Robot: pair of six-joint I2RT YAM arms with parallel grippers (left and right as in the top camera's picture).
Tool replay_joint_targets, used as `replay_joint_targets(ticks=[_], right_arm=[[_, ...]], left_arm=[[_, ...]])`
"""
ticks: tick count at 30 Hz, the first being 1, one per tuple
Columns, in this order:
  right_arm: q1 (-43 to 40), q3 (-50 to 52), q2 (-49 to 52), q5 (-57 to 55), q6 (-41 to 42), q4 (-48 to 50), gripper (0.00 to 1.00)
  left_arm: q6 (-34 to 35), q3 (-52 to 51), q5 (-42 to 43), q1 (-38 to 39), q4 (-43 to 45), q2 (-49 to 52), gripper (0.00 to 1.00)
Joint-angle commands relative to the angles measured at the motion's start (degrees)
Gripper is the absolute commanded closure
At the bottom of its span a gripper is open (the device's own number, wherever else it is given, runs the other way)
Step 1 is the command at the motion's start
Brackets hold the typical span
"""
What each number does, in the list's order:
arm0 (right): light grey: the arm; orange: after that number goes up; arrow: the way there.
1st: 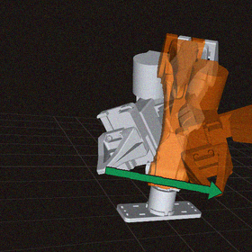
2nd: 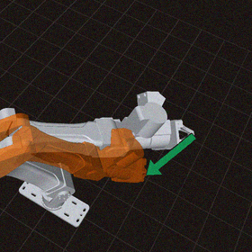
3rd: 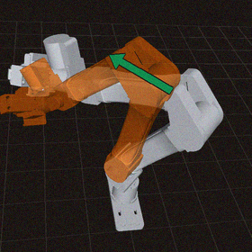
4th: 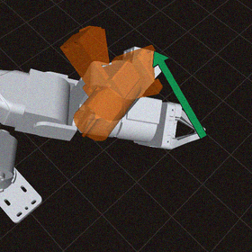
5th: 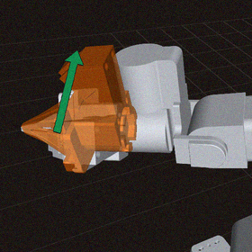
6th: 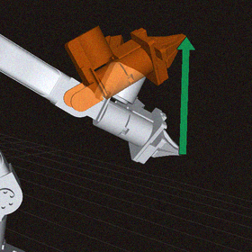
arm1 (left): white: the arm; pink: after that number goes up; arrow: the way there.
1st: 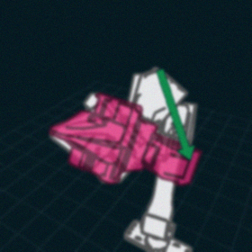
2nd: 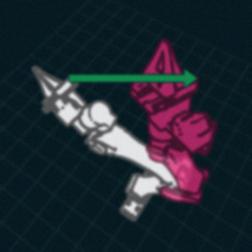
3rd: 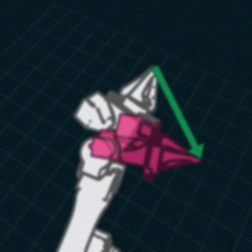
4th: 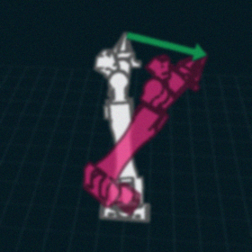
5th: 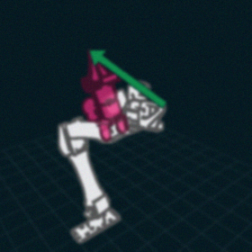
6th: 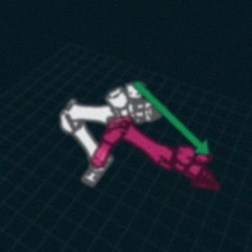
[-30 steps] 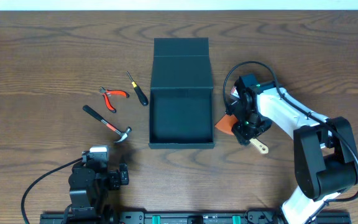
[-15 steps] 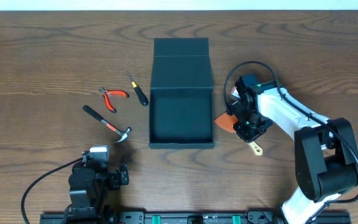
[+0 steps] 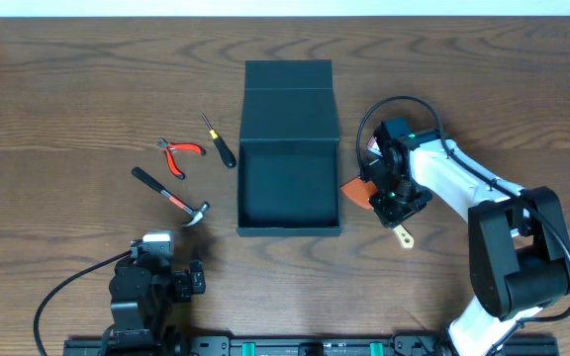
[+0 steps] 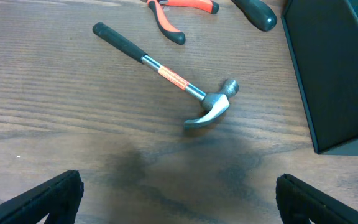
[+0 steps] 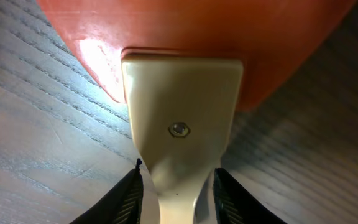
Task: Pack container
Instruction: 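Lift the scraper with the right gripper and carry it over the box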
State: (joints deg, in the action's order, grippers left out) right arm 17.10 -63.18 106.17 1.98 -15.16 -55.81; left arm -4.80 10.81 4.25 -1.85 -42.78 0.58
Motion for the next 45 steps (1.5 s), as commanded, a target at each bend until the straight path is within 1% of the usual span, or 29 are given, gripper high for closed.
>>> replay_joint_targets(ticks=[1,7,9,13,16,18,29,36,42,45], right_arm=[[0.2,1.0,0.6,1.5,0.6,1.3,0.62],[0.2,4.6,0.6,1.3,1.4,5.2,0.61],[0.2,6.2,0.6,1.3,1.6,6.3,0.63],[0.2,8.1,0.6,1.3,2.9,7.1,0.82],[0.2,8.0,0.4,1.3,3.5,7.0,0.91],[0.2,7.6,0.2,1.3,4.0,6.7,0.93],[0.2,-0.5,-3.5,1.3,4.0,0.1,0.95],[0.2,-4.3,-9.8,1.3,4.0,-2.1,0.95],[0.2,-4.7,-17.1,1.3,4.4,-2.5,0.95],[0.2,-4.8,-21.4,1.6,4.9,-2.8,0.93]], left_arm=[[-0.5,-0.3,-0.5,-0.3,-0.2,-0.3,0.01],[-0.5,-0.3,-0.5,-0.3,-0.2,-0.3,0.01],[-0.5,-0.3,-0.5,-0.3,-0.2,-0.3,0.01],[-0.6,-0.3,-0.5,-0.3,-0.2,-0.3,0.01],[-0.6,-0.3,-0.5,-0.3,-0.2,-0.3,0.01],[-0.6,-0.3,-0.5,-0.3,-0.2,-0.3,0.01],[-0.5,-0.3,-0.5,-0.3,-0.2,-0.3,0.01],[-0.5,-0.3,-0.5,-0.3,-0.2,-0.3,0.01],[-0.6,-0.3,-0.5,-0.3,-0.2,-0.3,0.01],[-0.5,-0.3,-0.5,-0.3,-0.2,-0.3,0.02]])
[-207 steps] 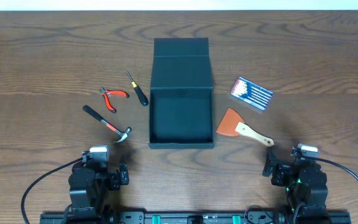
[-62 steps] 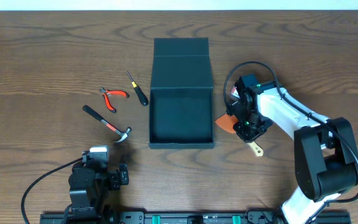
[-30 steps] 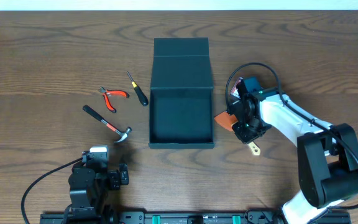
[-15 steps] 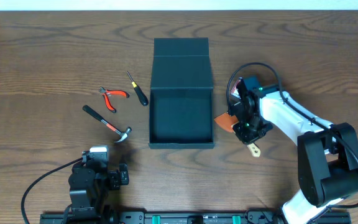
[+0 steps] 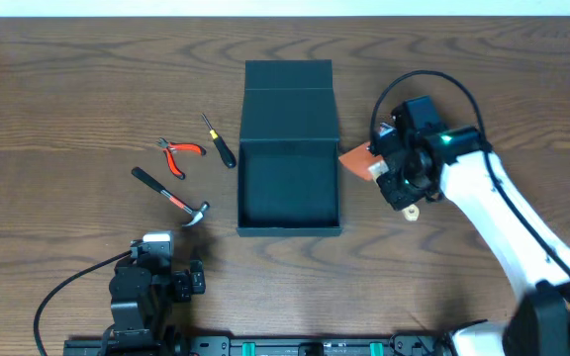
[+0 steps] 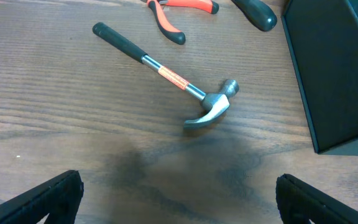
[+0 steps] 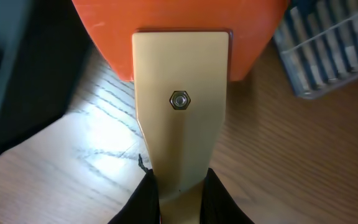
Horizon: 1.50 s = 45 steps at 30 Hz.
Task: Pack container
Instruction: 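Lift the scraper with the right gripper and carry it over the box, then lower the scraper into the black box and open the right gripper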
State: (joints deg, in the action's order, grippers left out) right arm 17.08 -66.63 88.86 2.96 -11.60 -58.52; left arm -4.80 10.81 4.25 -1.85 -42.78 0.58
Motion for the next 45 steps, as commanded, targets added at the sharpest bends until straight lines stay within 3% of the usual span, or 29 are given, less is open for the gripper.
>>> replay_joint_targets(ticks=[1,5,10,17,32,45], right_arm=[[0.3,-1.4,-5.6,0.9,1.6,-0.1,0.92],[0.9,-2.8,-9.8,4.7,1.5,0.0,0.90],[4.8,-6.9,-11.2,8.1,1.5,0.1,0.96],[13.4,-8.5,-9.6,8.0,2.3,7.1,0.90],[21.9,-8.5,8.4,8.1,3.5,21.0,0.90],[22.0,-8.5,19.7,8.0,3.9,21.9,0.93]], left_arm=[[-0.5,-0.3,-0.5,-0.3,-0.2,-0.3,0.01],[-0.5,-0.3,-0.5,-0.3,-0.2,-0.3,0.01],[-0.5,-0.3,-0.5,-0.3,-0.2,-0.3,0.01],[-0.5,-0.3,-0.5,-0.3,-0.2,-0.3,0.01],[-0.5,-0.3,-0.5,-0.3,-0.2,-0.3,0.02],[-0.5,-0.3,-0.5,-0.3,-0.2,-0.3,0.01]])
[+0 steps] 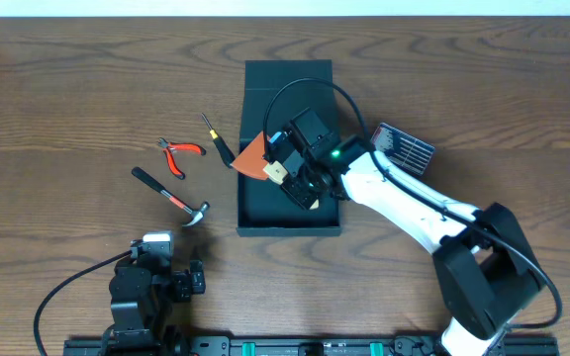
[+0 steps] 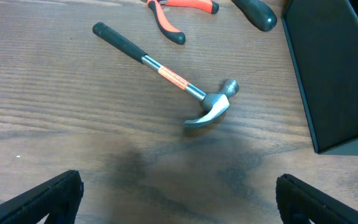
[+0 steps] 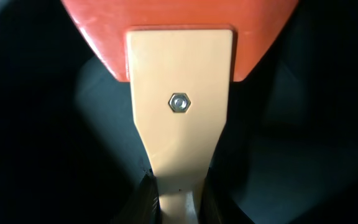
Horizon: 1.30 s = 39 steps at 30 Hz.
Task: Pack container
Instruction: 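Lower the scraper into the black box and open the right gripper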
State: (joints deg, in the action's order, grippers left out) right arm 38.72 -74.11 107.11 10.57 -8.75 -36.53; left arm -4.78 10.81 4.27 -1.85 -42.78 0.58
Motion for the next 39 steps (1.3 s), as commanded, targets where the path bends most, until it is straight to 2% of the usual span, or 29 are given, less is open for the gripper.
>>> replay_joint_targets(ticks=[1,10,13,20,22,27,29,35,39], right_arm=[[0.4,-1.0,1.9,0.4,1.0,-0.1,0.91],[0.4,-1.0,2.5,0.4,1.0,1.0,0.56],[0.4,-1.1,2.5,0.4,1.3,1.0,0.49],[0.4,-1.1,0.9,0.4,2.1,1.0,0.45],[0.4,-1.1,0.7,0.4,2.1,1.0,0.48],[0.4,-1.0,0.8,0.4,2.1,0.4,0.47],[0.4,-0.8,0.8,0.4,2.0,1.2,0.51],[0.4,-0.7,1.7,0.4,2.1,4.2,0.50],[0.4,-0.7,3.0,0.4,2.1,4.2,0.58]], left_arm=[[-0.6,-0.3,-0.5,-0.3,-0.2,-0.3,0.01],[-0.6,-0.3,-0.5,-0.3,-0.2,-0.3,0.01],[-0.6,-0.3,-0.5,-0.3,-0.2,-0.3,0.01],[-0.6,-0.3,-0.5,-0.3,-0.2,-0.3,0.01],[-0.6,-0.3,-0.5,-0.3,-0.2,-0.3,0.01],[-0.6,-0.3,-0.5,-0.3,-0.2,-0.3,0.01],[-0.6,-0.3,-0.5,-0.3,-0.2,-0.3,0.01],[-0.6,-0.3,-0.5,-0.3,-0.2,-0.3,0.01],[-0.6,-0.3,-0.5,-0.3,-0.2,-0.3,0.01]])
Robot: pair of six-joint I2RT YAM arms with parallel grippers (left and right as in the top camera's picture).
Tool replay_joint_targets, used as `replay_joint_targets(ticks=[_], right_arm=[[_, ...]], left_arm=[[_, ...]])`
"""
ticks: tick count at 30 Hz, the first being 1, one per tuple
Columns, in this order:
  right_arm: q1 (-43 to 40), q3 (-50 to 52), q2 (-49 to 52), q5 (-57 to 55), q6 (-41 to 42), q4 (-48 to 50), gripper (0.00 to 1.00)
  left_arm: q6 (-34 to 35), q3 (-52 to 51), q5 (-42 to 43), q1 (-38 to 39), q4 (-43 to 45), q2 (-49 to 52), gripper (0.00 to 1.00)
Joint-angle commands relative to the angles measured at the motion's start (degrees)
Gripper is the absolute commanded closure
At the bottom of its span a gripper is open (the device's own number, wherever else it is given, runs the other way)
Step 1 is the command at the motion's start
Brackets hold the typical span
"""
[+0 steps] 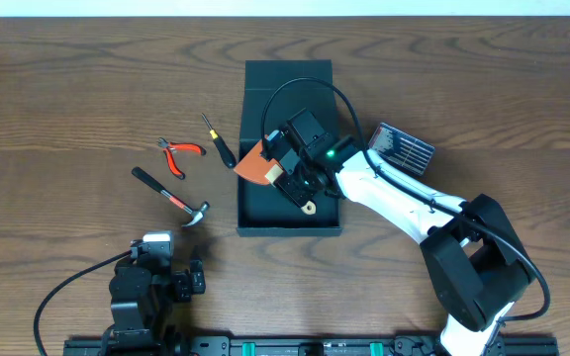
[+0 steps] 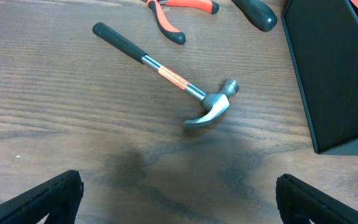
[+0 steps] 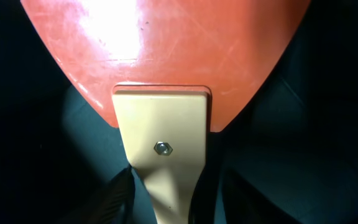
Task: Pack container
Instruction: 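Lower the scraper into the black box and open the right gripper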
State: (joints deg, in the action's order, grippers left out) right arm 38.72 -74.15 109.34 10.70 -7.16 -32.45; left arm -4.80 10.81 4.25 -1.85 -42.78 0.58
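Note:
The black box (image 1: 290, 231) lies open mid-table, lid (image 1: 288, 79) folded back. An orange scraper (image 1: 253, 166) with a tan handle sits in it, blade propped on the left wall and handle end on the floor. My right gripper (image 1: 300, 181) hovers low over the handle. In the right wrist view the scraper (image 3: 166, 50) fills the frame, and my right gripper (image 3: 166, 208) has its fingers slightly parted either side of the handle. My left gripper (image 2: 179, 199) is open over bare wood near the hammer (image 2: 166, 74).
Left of the box lie the hammer (image 1: 171, 196), red-handled pliers (image 1: 178, 153) and a black screwdriver (image 1: 221, 143). A case of drill bits (image 1: 401, 146) lies right of the box. The box wall (image 2: 334, 74) stands at the right of the left wrist view.
The scraper has come down inside the box, its blade now on the left wall. The right fingers stand wider around the handle, and the scraper sits farther from the wrist camera. The left arm is unchanged.
The right gripper was closing round the scraper's handle on the table right of the box. Then it held the scraper raised beside the box, uncovering the drill bit case. Then it held it over the box interior. Now the scraper rests in the box.

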Motion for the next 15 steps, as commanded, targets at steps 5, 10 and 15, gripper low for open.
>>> replay_joint_targets(ticks=[5,10,15], right_arm=[[0.3,-0.7,1.1,0.3,0.5,0.6,0.70],[0.4,-0.7,1.3,0.7,0.5,-0.2,0.73],[0.4,-0.7,1.3,0.6,0.5,-2.2,0.76]], left_arm=[[-0.5,-0.3,-0.5,-0.3,-0.2,-0.3,0.02],[-0.5,-0.3,-0.5,-0.3,-0.2,-0.3,0.02],[-0.6,-0.3,-0.5,-0.3,-0.2,-0.3,0.01]])
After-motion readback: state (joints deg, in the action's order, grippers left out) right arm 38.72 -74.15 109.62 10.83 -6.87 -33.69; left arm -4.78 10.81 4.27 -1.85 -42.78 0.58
